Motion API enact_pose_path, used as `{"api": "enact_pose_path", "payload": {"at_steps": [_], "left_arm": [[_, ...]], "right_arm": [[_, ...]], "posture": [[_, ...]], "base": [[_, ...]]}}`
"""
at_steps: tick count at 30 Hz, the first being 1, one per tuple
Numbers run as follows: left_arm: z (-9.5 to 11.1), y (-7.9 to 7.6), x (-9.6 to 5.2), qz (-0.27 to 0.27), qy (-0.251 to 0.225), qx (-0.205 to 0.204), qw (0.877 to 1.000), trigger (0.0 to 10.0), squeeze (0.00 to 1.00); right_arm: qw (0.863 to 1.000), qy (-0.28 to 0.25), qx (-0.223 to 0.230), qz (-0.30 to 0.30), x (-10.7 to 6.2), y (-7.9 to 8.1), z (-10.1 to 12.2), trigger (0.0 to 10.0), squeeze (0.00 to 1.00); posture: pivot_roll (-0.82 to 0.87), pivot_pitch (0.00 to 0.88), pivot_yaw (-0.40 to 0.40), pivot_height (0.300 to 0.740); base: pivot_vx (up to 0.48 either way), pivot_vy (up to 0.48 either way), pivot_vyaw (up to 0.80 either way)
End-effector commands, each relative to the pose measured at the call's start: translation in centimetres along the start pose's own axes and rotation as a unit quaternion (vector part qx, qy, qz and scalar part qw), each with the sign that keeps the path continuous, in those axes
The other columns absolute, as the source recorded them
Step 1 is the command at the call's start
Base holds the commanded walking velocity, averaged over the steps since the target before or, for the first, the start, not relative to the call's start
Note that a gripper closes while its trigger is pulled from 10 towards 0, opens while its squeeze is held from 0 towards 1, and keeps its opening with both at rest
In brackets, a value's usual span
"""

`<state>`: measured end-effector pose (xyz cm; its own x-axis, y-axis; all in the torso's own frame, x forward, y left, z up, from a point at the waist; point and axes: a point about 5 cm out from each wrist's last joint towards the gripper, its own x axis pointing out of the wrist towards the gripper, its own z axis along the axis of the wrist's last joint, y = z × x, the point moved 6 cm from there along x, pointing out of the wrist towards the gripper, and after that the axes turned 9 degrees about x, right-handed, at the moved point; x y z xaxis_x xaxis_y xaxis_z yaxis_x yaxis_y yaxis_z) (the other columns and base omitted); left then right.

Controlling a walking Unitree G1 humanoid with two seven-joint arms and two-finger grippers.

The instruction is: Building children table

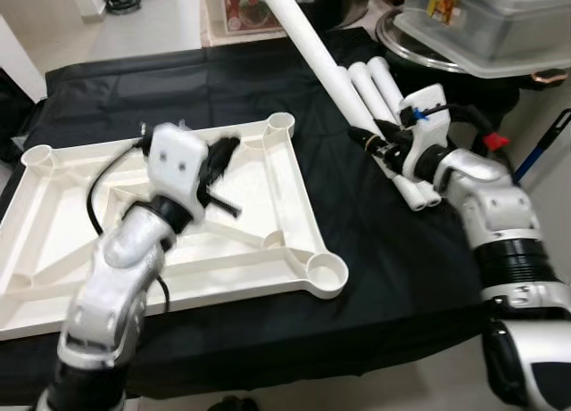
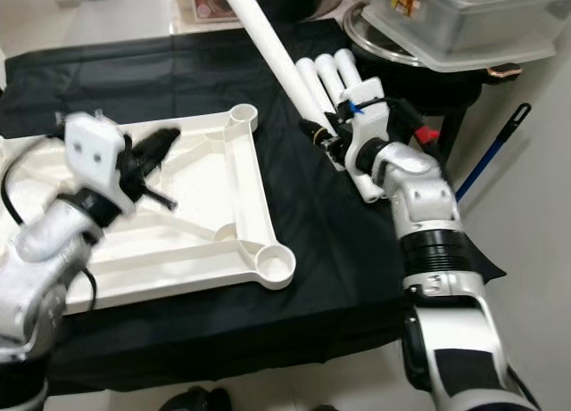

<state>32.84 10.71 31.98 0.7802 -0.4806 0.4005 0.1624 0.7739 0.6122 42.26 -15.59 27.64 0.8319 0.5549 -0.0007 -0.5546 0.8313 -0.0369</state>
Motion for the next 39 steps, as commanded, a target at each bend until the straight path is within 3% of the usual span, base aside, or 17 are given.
{"api": "enact_pose_path", "payload": {"at_steps": [1, 2, 7, 14, 22, 24, 28, 31, 38, 39], "left_arm": [[0.2, -0.6, 0.0, -0.013, -0.010, 0.018, 1.000, 10.0, 0.00], [1.0, -0.3, 0.7, -0.019, -0.027, 0.038, 0.999, 10.0, 0.00], [0.3, -1.2, 1.3, -0.017, -0.020, -0.008, 1.000, 10.0, 0.00], [-0.7, -1.8, 0.7, -0.016, -0.005, -0.001, 1.000, 10.0, 0.00], [-2.2, -1.9, 0.6, -0.006, 0.012, -0.014, 1.000, 10.0, 0.00], [-2.4, -2.4, 0.5, -0.014, 0.019, 0.001, 1.000, 10.0, 0.00], [-2.3, -2.0, 0.4, -0.020, 0.017, 0.026, 0.999, 10.0, 0.00], [-2.1, -0.7, 0.7, -0.011, 0.014, 0.029, 0.999, 10.0, 0.00], [-2.7, -1.3, 0.6, -0.006, 0.021, -0.027, 0.999, 10.0, 0.00], [-2.7, -1.8, 0.5, -0.011, 0.023, -0.029, 0.999, 10.0, 0.00]], "right_arm": [[1.000, -0.008, -0.003, 0.028, 0.3, 1.2, 0.7, 10.0, 0.00], [0.999, -0.007, -0.014, 0.035, 0.6, 1.7, 1.1, 10.0, 0.00], [1.000, -0.006, -0.027, -0.005, 2.1, 1.9, -0.8, 10.0, 0.00], [0.999, 0.027, -0.015, 0.021, 1.6, 3.8, -3.4, 10.0, 0.00], [0.999, 0.040, 0.017, -0.009, 2.0, 3.0, -4.9, 10.0, 0.00], [0.998, 0.061, 0.007, 0.020, 1.6, 4.0, -6.3, 10.0, 0.00], [0.998, 0.051, -0.004, 0.047, 1.3, 4.6, -5.4, 10.0, 0.00], [0.999, 0.041, -0.011, 0.034, 1.4, 3.9, -4.0, 10.0, 0.00], [0.999, 0.033, 0.009, 0.035, 1.7, 4.6, -3.6, 10.0, 0.00], [0.998, 0.027, 0.012, 0.053, 1.3, 5.3, -3.5, 10.0, 0.00]], "posture": [[-0.02, 0.041, -0.014, 0.740], [-0.02, 0.032, -0.009, 0.740], [-0.02, 0.030, -0.011, 0.740], [-0.01, 0.041, -0.020, 0.740], [-0.01, 0.048, -0.027, 0.740], [-0.01, 0.056, -0.026, 0.740], [-0.01, 0.058, -0.024, 0.740], [-0.01, 0.074, -0.019, 0.740], [-0.01, 0.099, -0.009, 0.740], [-0.01, 0.095, -0.006, 0.740]], "base": [[0.000, 0.000, 0.00], [0.000, 0.000, 0.00], [0.000, 0.000, 0.00], [0.000, 0.000, 0.00], [0.000, 0.000, 0.00], [0.000, 0.000, 0.00], [0.000, 0.000, 0.00], [0.000, 0.000, 0.00], [0.000, 0.000, 0.00], [0.000, 0.000, 0.00]]}}
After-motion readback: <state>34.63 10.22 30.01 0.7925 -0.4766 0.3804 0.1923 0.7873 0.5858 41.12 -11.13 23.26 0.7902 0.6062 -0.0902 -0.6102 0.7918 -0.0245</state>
